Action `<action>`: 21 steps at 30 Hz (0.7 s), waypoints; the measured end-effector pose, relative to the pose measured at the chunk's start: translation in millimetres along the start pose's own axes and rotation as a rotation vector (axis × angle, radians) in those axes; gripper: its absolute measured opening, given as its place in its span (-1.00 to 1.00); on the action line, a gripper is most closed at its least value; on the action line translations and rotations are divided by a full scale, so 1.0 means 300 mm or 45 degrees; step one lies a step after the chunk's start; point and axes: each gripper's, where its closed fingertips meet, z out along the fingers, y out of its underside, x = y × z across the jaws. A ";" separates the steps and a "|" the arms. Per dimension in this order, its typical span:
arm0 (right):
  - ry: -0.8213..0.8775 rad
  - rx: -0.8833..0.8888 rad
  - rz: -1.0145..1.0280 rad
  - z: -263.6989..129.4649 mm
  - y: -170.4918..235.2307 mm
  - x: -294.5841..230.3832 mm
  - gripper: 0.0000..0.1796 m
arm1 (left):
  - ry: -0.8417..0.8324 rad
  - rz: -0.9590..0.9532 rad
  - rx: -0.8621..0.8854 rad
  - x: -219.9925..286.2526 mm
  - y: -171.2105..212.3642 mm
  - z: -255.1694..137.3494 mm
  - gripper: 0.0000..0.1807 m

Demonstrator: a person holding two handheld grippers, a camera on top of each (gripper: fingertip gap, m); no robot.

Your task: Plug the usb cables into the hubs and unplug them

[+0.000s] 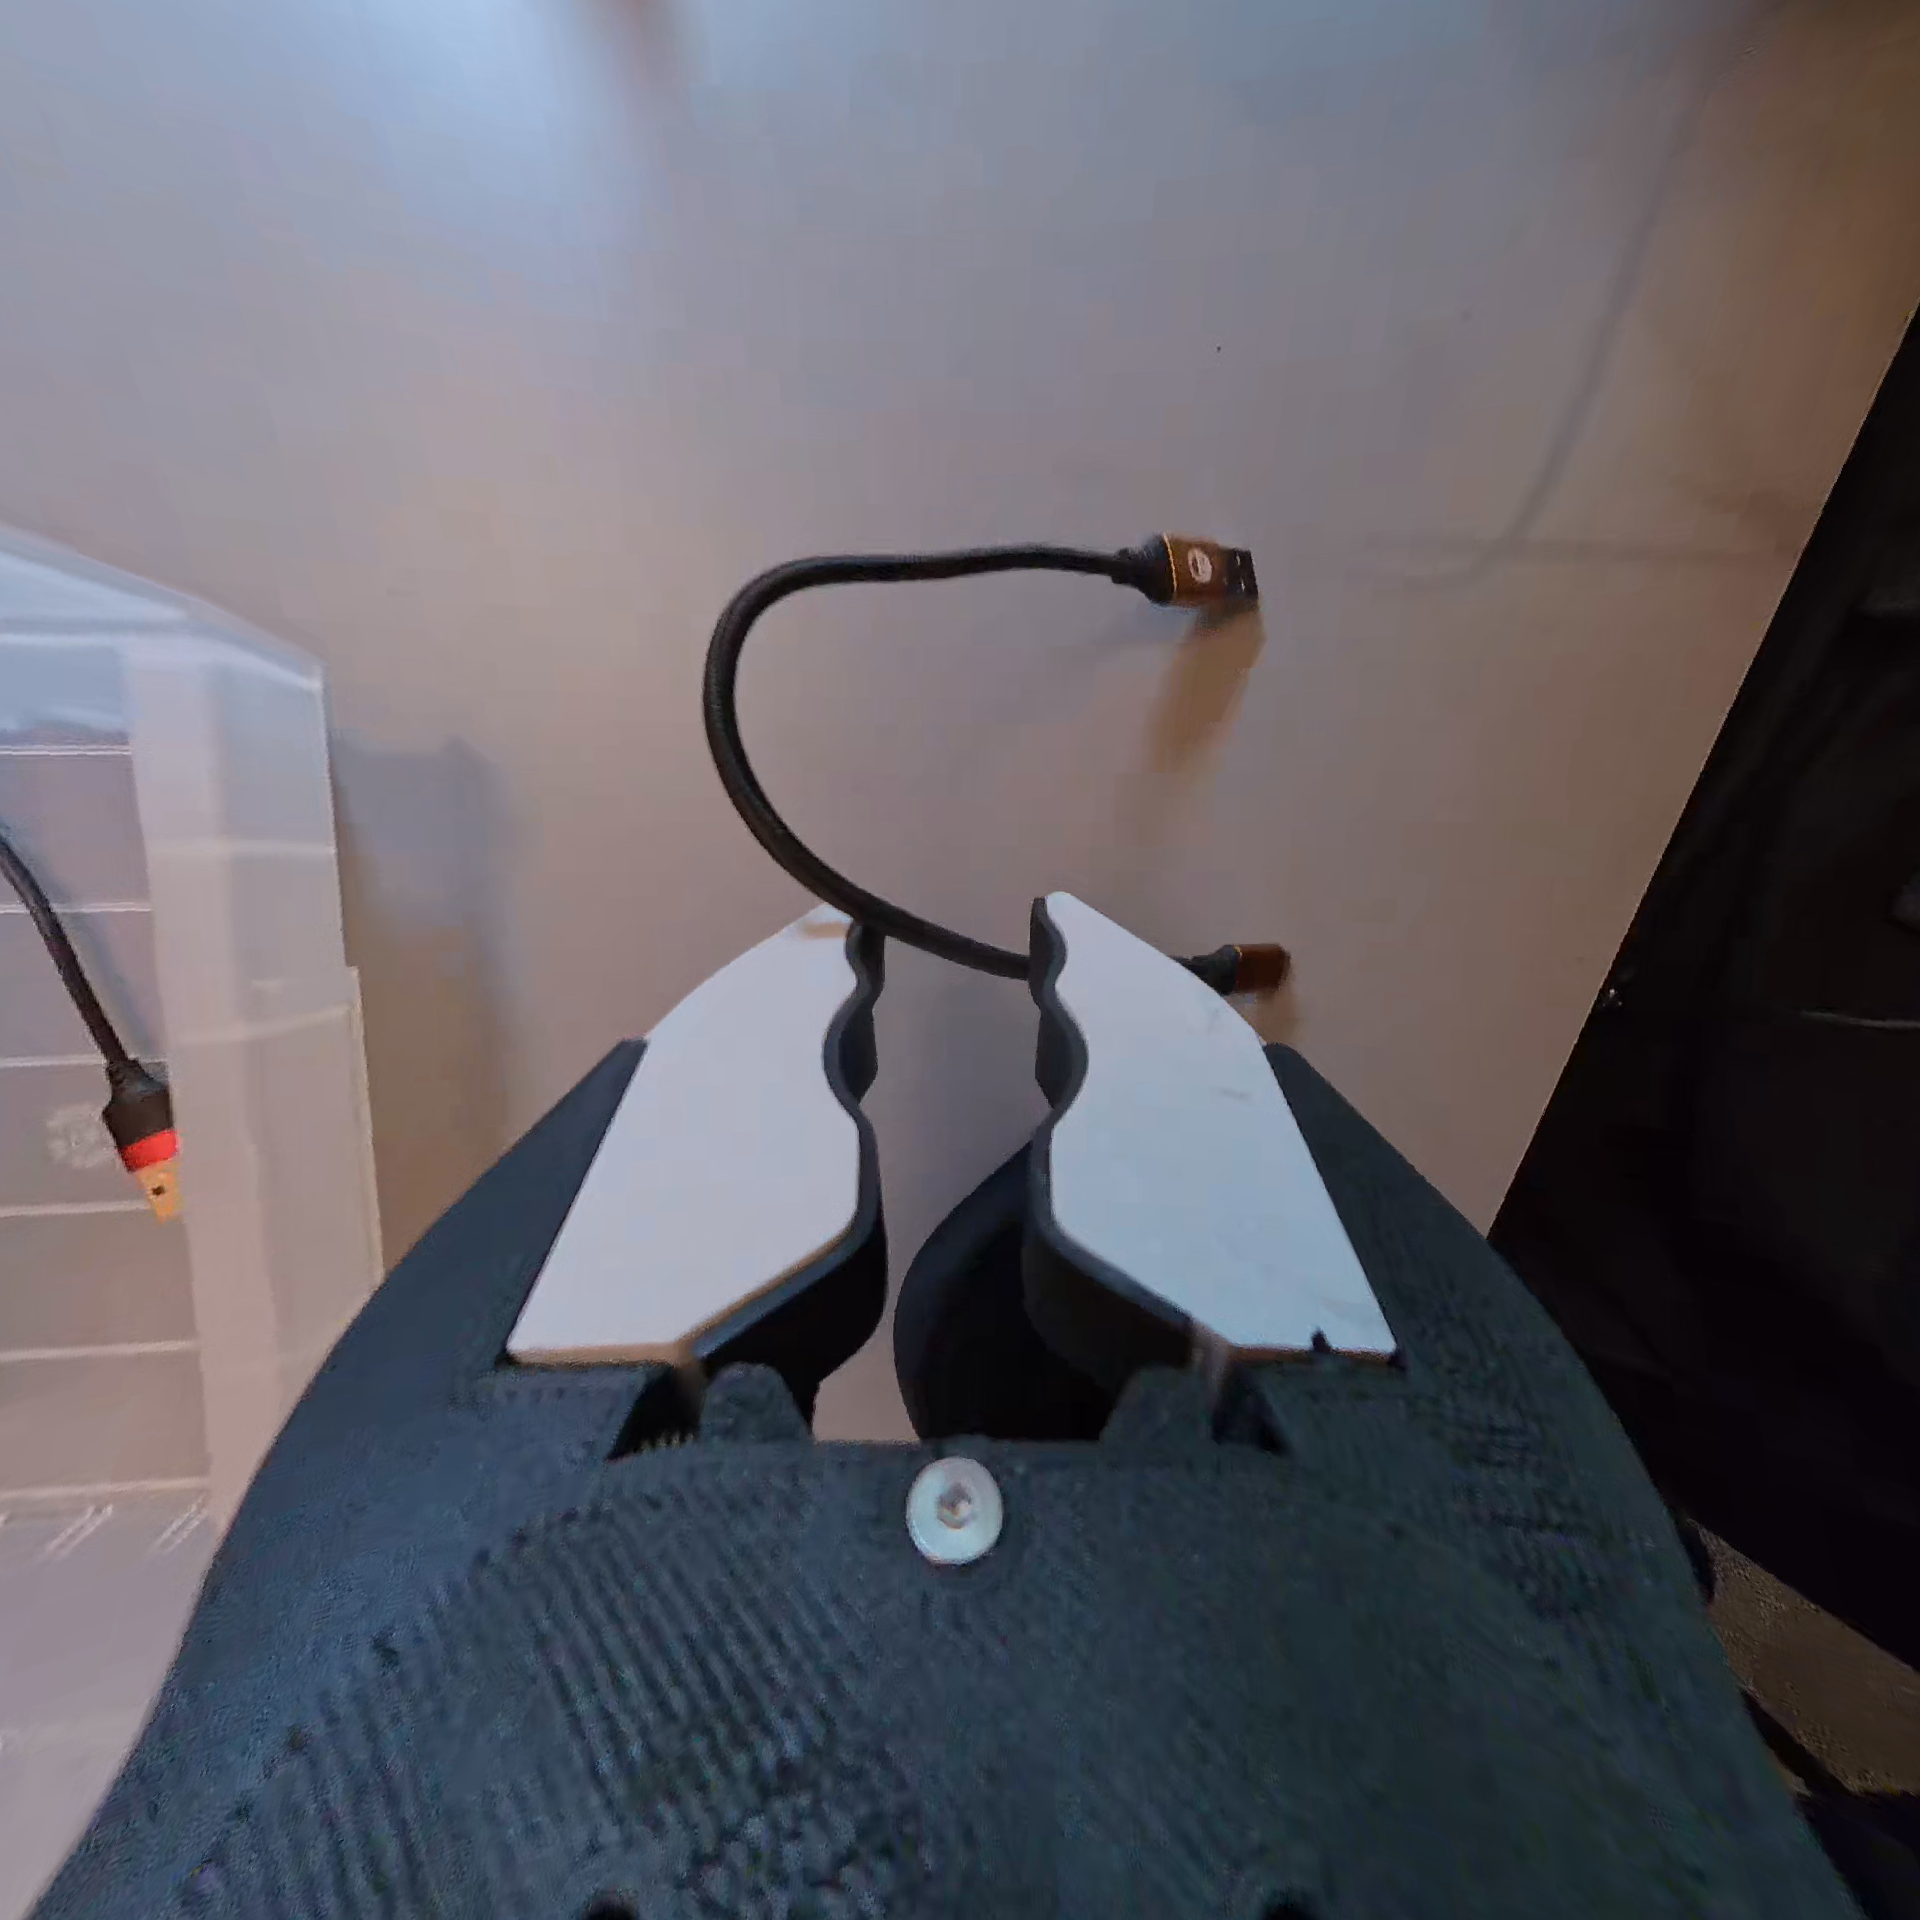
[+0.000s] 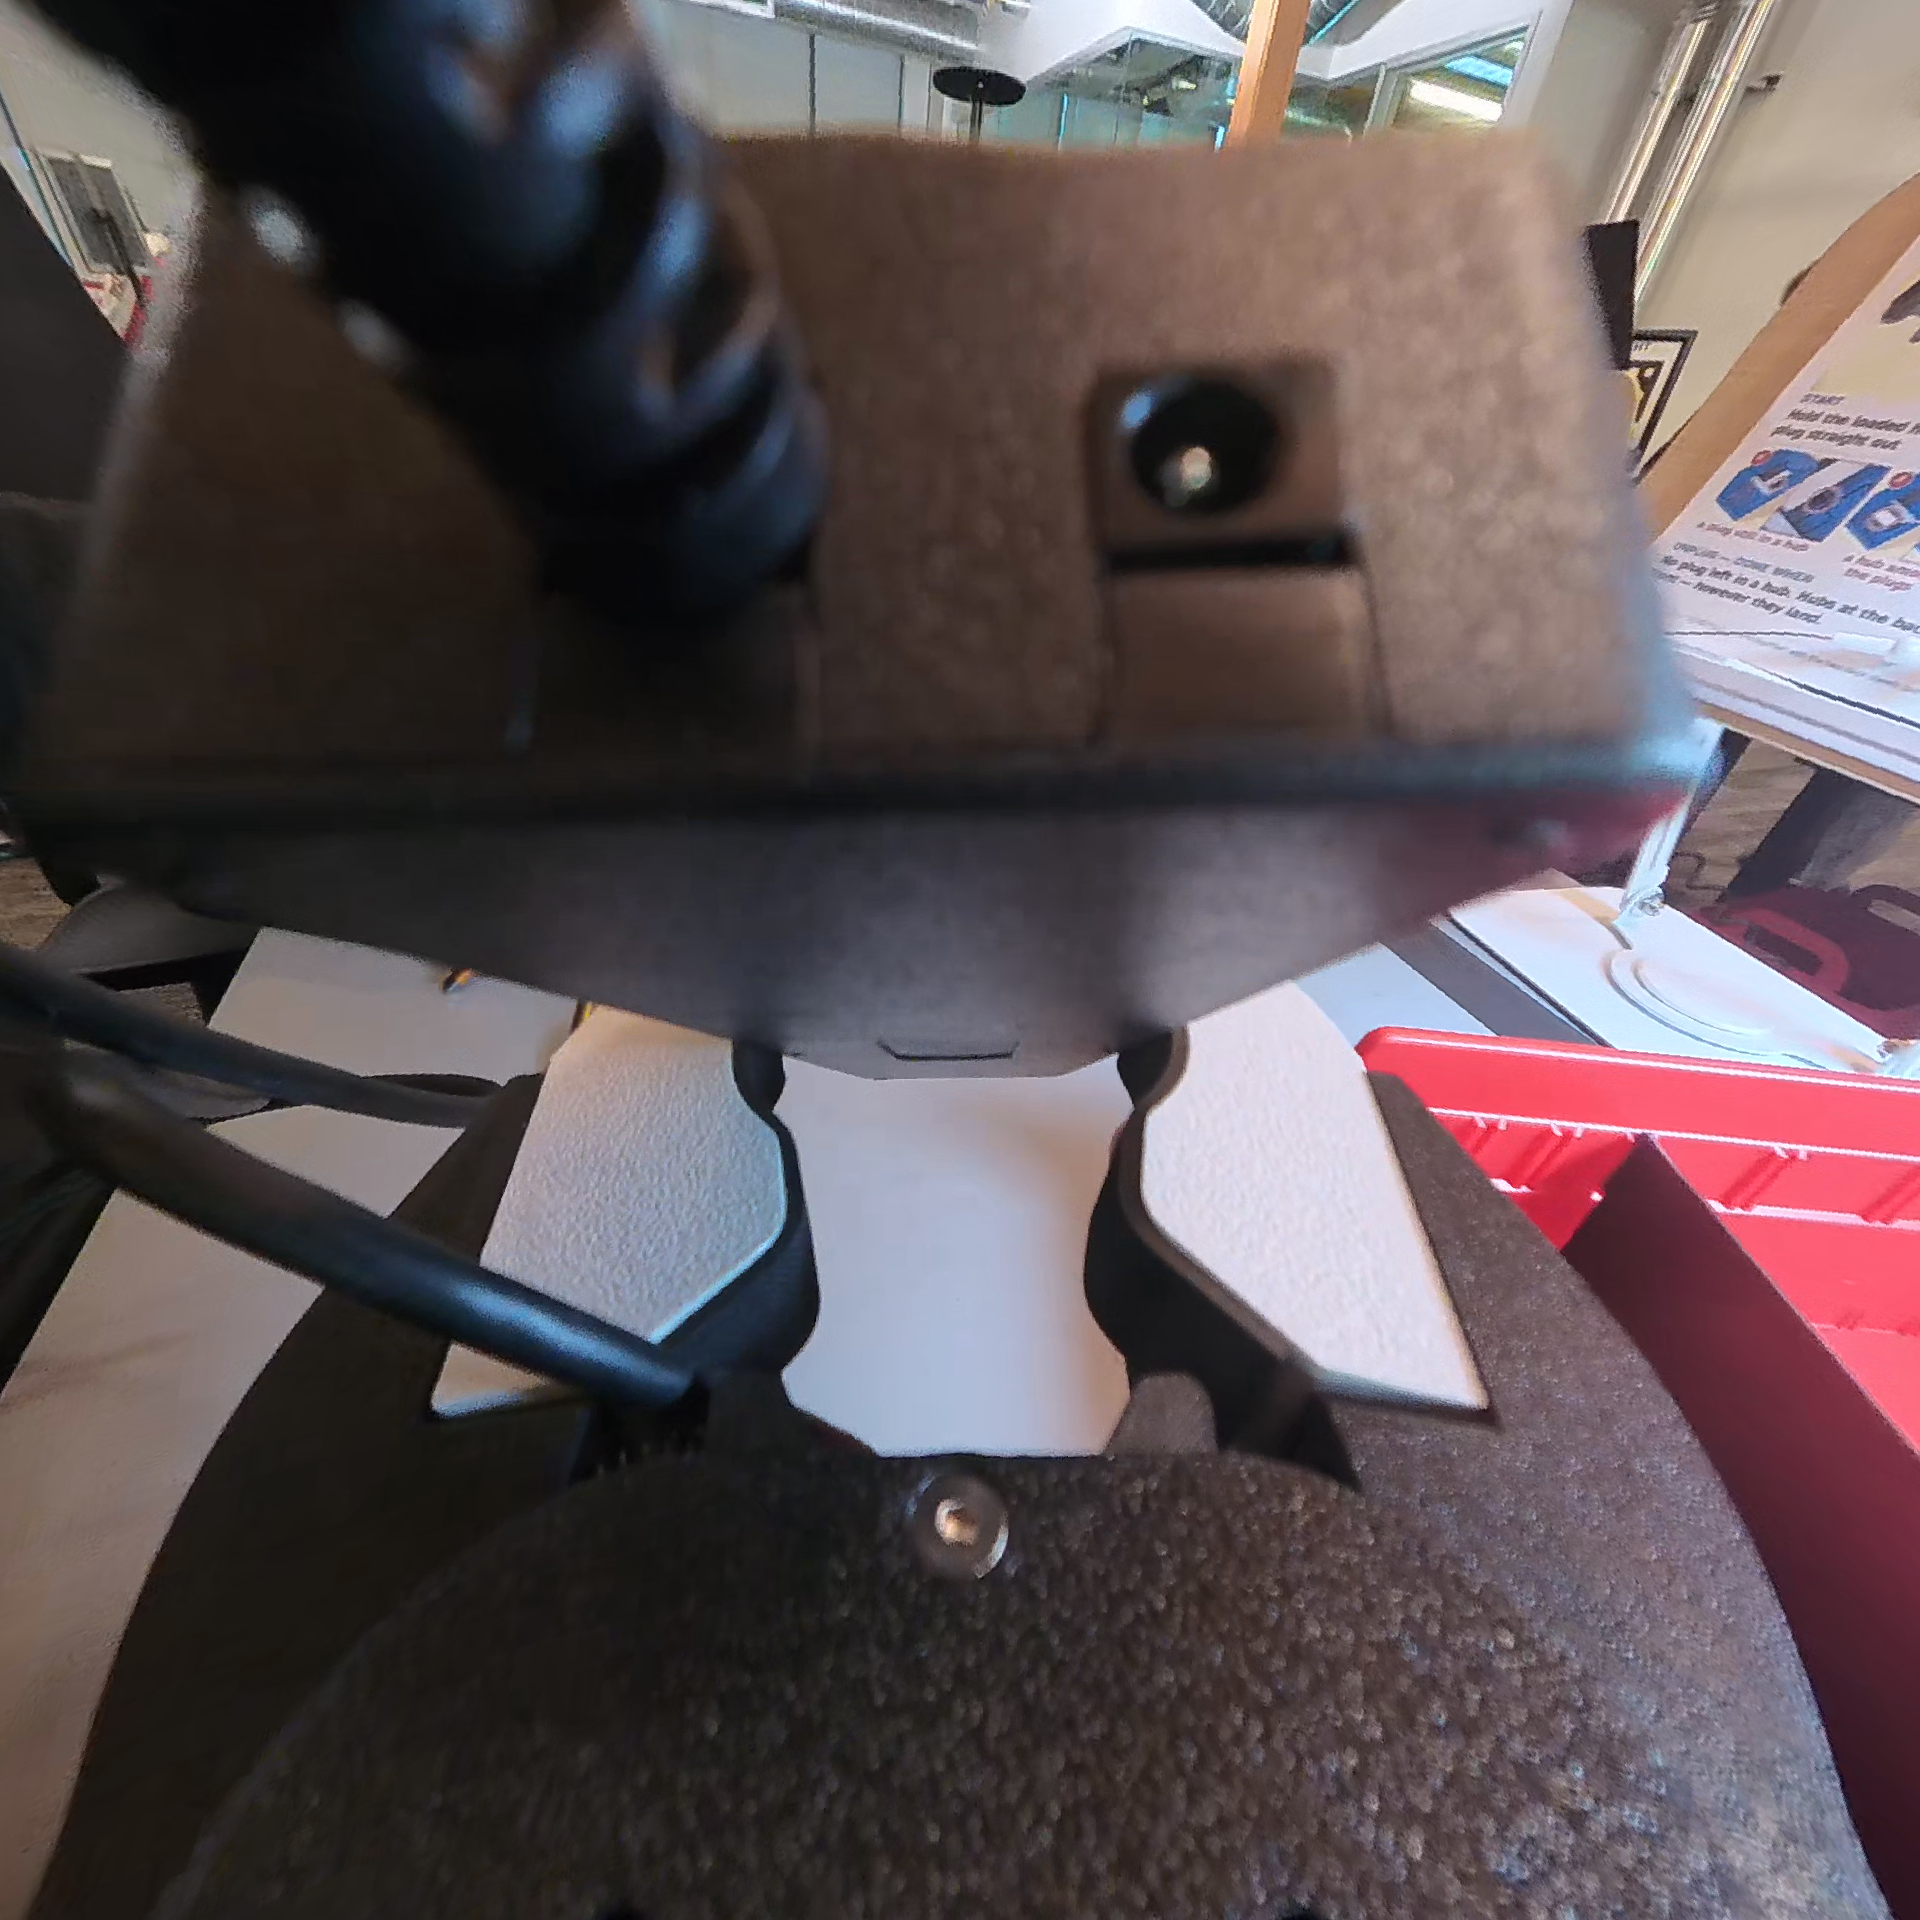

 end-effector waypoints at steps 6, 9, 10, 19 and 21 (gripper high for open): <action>0.005 -0.009 0.013 0.006 0.013 0.006 -0.29 | -0.042 0.000 -0.015 -0.016 -0.009 -0.006 -0.63; 0.008 -0.011 0.016 0.005 0.015 0.009 -0.29 | -0.103 -0.017 -0.060 -0.049 0.012 -0.002 -0.58; 0.008 -0.009 0.015 0.004 0.014 0.009 -0.29 | -0.158 0.007 -0.057 -0.069 0.013 -0.010 -0.58; -0.001 -0.012 0.018 0.008 0.018 0.009 -0.29 | -0.041 0.651 0.088 0.056 -0.126 0.095 -0.61; 0.004 -0.014 0.018 0.005 0.020 0.011 -0.29 | 0.041 0.772 0.031 0.089 -0.136 0.167 -0.64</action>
